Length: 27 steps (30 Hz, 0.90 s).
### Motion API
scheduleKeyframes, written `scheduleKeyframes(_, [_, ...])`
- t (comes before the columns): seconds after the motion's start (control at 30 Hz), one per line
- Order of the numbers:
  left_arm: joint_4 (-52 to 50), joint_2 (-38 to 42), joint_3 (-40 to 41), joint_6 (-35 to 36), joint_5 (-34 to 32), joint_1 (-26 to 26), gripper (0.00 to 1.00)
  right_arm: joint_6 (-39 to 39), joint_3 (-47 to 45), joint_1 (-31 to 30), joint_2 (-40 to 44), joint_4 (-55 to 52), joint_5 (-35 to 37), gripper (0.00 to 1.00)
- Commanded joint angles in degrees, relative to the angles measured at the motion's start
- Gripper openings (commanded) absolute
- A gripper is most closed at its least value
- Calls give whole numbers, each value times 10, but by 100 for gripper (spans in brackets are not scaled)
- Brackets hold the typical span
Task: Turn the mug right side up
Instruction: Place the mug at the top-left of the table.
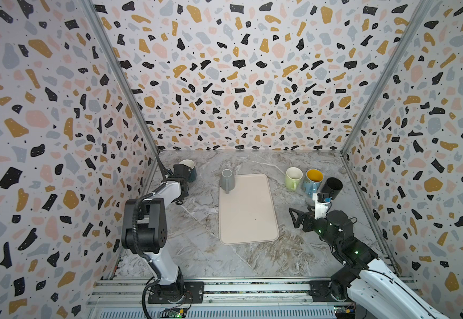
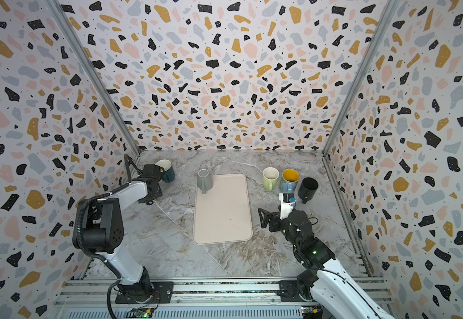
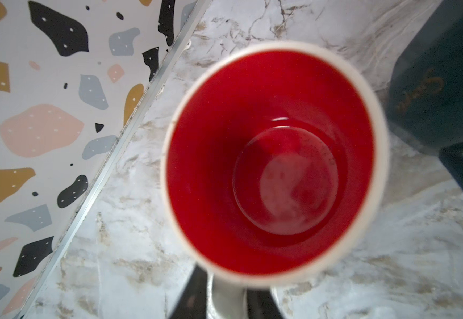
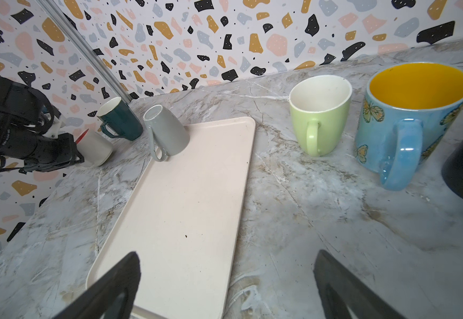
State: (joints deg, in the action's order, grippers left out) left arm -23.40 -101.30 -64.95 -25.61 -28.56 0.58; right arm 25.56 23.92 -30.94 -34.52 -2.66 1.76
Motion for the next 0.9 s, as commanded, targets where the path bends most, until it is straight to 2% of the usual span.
scheduleKeyframes(0.0, [7,-6,-26,-11,2,-1,59,-4,3,-3,4,-6,9,99])
scheduleKeyframes(0.1, [9,11,-15,-11,16,-2,79,-4,3,-3,0,-7,6,99])
scheduleKeyframes(0.2, [25,47,12,-14,33,-5,92,-4,7,-2,-6,-7,-1,99])
scheduleKeyframes(0.3, [37,86,43,-12,52,-9,100,-4,11,-2,-15,-4,-13,99])
scheduleKeyframes(0.63, [35,185,111,-17,77,-34,100,4,27,1,-79,1,-53,99])
scheduleKeyframes(0.87, [98,300,210,-31,92,-62,100,9,42,30,-131,27,-94,99])
